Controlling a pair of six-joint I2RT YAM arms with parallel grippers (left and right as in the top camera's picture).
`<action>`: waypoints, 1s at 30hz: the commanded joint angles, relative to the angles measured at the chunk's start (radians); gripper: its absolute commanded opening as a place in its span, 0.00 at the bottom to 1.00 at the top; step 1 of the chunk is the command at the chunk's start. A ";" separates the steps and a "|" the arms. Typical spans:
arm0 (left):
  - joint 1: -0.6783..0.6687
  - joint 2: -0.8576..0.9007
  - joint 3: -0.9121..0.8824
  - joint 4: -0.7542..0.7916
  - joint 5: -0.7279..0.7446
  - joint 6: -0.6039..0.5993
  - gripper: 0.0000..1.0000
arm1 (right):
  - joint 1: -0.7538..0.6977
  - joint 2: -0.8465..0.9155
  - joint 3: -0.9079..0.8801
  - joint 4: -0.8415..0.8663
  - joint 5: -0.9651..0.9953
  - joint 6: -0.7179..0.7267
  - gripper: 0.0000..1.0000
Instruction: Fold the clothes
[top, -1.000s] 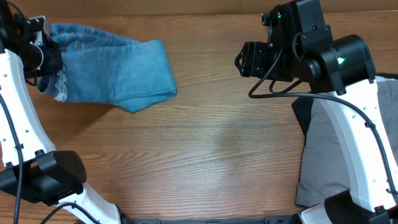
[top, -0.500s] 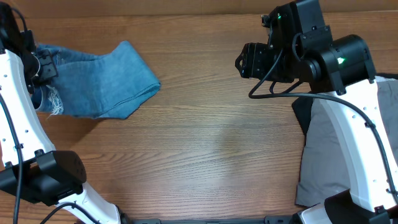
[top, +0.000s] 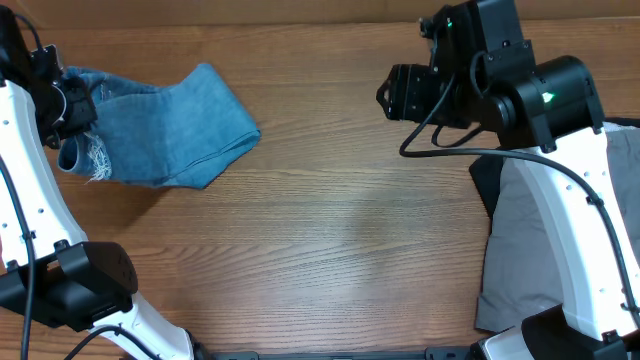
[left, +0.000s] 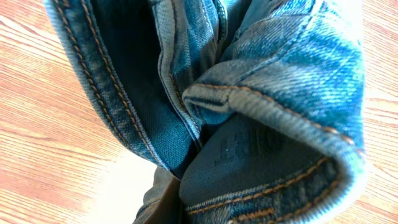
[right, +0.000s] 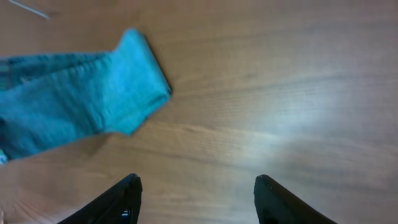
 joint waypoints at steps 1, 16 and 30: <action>0.000 -0.061 0.006 0.010 0.026 0.015 0.04 | 0.021 0.046 -0.031 0.066 -0.016 -0.007 0.61; -0.002 -0.060 0.006 0.010 0.029 0.012 0.04 | 0.062 0.417 -0.278 0.769 -0.316 -0.013 0.62; -0.002 -0.060 0.006 0.002 0.030 0.012 0.04 | 0.222 0.718 -0.279 1.093 -0.359 0.080 0.80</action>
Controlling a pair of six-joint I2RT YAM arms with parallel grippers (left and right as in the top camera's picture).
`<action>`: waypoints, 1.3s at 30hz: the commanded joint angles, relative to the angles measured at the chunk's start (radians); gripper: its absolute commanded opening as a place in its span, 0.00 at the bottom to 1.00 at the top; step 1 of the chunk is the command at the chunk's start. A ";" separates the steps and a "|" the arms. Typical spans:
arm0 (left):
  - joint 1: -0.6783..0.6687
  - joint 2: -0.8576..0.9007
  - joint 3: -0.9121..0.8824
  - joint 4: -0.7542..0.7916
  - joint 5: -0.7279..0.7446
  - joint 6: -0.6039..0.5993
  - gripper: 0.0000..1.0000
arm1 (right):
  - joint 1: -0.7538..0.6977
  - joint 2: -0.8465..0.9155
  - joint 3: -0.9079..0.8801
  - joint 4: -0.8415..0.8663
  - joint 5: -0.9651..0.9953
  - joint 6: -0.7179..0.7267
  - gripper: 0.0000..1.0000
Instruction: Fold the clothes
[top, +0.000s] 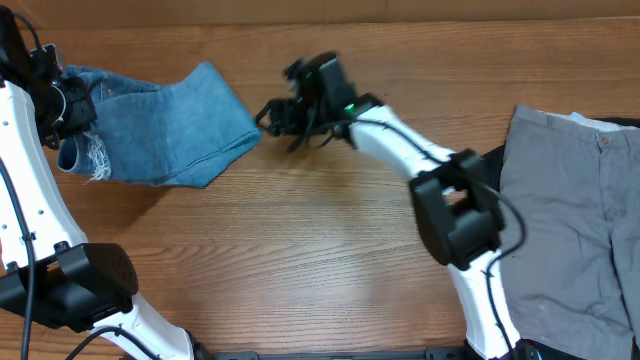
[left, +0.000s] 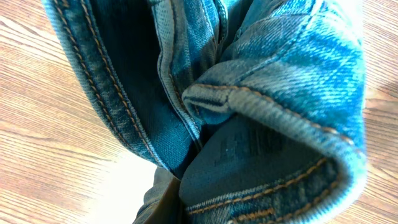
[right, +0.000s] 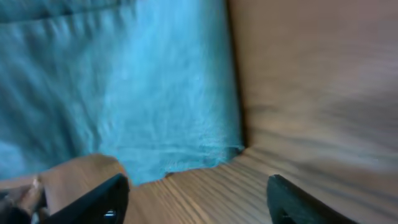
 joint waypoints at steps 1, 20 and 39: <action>-0.002 -0.058 0.006 0.003 0.029 0.012 0.04 | 0.053 0.053 0.002 0.050 0.050 0.014 0.82; -0.003 -0.058 0.006 -0.032 0.029 0.013 0.04 | -0.024 0.093 0.002 0.086 0.164 0.093 0.67; -0.003 -0.058 0.006 -0.027 0.030 0.012 0.04 | 0.079 0.143 0.002 0.219 0.158 0.096 0.67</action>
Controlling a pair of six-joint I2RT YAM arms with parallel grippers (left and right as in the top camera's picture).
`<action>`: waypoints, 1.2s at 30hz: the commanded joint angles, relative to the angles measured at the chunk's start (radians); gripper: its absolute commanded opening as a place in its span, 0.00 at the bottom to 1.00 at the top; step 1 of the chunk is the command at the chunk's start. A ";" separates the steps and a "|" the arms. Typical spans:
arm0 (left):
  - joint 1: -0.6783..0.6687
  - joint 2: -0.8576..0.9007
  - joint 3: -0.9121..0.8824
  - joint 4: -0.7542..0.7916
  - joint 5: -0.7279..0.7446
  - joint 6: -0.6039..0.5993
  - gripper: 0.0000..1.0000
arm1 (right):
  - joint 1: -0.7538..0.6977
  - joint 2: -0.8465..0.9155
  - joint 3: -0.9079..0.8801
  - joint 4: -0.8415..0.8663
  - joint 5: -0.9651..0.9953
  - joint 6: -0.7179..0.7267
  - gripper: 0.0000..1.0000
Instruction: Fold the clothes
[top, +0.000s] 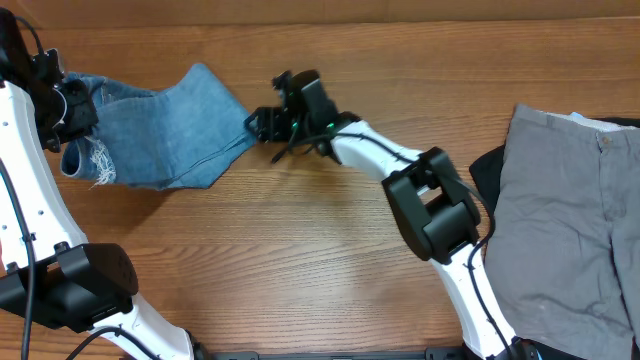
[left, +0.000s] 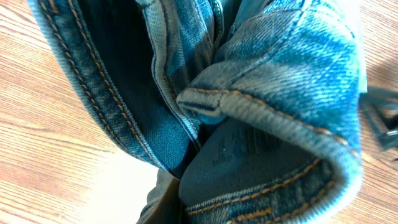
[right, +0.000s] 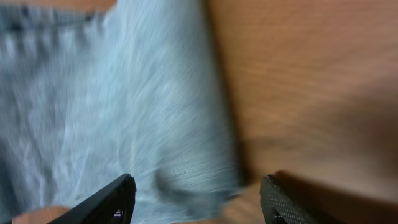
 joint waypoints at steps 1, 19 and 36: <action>-0.003 -0.056 0.006 0.003 0.026 0.013 0.04 | 0.025 0.034 0.001 0.009 0.028 0.004 0.67; -0.004 -0.056 0.006 -0.004 0.035 0.016 0.04 | -0.138 -0.098 0.002 -0.430 0.000 -0.057 0.04; -0.086 -0.042 -0.004 0.054 0.022 0.008 0.04 | -0.199 -0.448 0.002 -0.971 0.363 -0.134 0.61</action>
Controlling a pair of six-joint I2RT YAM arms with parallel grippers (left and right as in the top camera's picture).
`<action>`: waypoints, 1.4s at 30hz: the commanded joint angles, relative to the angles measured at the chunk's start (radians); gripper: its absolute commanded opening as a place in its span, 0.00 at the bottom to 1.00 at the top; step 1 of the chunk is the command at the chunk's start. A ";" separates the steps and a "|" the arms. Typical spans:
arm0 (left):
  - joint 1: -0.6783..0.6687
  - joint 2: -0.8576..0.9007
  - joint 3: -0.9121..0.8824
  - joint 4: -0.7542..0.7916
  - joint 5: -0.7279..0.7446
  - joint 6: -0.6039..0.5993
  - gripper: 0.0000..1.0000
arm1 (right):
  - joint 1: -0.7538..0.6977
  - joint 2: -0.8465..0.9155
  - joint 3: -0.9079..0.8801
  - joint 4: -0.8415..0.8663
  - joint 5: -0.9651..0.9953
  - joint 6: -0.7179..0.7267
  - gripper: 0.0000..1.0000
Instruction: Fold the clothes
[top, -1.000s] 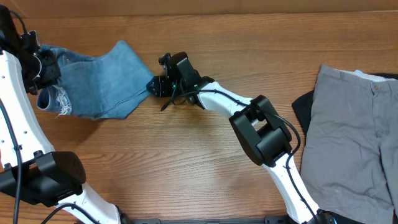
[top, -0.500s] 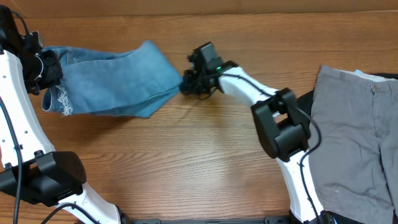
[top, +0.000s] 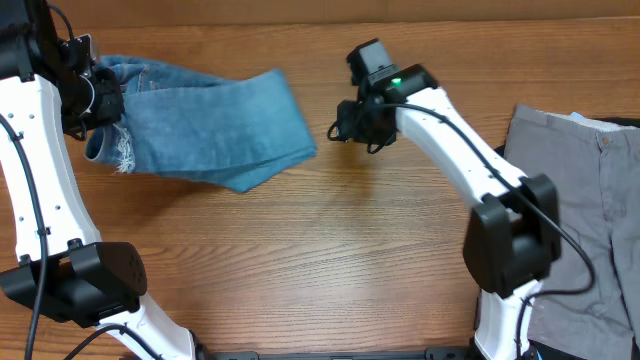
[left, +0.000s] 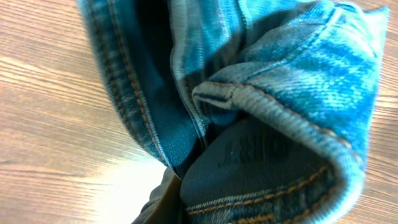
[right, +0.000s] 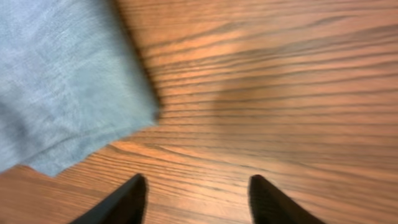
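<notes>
A pair of blue jeans (top: 200, 125) lies folded across the upper left of the table, its free end reaching toward the middle. My left gripper (top: 95, 95) is shut on the jeans' waistband (left: 267, 118) at the far left, and denim fills the left wrist view. My right gripper (top: 345, 128) is open just right of the jeans' free end, with only bare wood between its fingertips (right: 134, 202). The jeans' end (right: 68, 106) shows at the upper left of the right wrist view.
Grey shorts (top: 575, 200) lie spread at the table's right edge, partly under my right arm's base. A dark garment (top: 625, 128) peeks out beyond them. The wooden table (top: 330, 270) stretches between the two piles.
The jeans now lie farther right, with the free end shifted toward the middle. My right gripper, which was at that end, now stands open to its right. My left gripper moved right too.
My left gripper held the jeans' waistband throughout. My right gripper first hung open at the upper right, then reached the jeans' free end, then closed in on it. Now the jeans lie farther right and the right gripper is open clear of them.
</notes>
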 joint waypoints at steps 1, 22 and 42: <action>0.001 -0.040 0.007 0.009 -0.029 0.006 0.04 | -0.026 -0.050 -0.003 0.000 0.023 -0.032 0.61; -0.001 0.011 -0.005 -0.002 0.027 0.016 0.04 | 0.031 0.275 -0.006 0.553 -0.235 -0.150 0.72; -0.015 0.014 -0.005 0.043 0.036 0.039 0.05 | 0.041 0.249 -0.005 0.168 -0.122 -0.068 0.04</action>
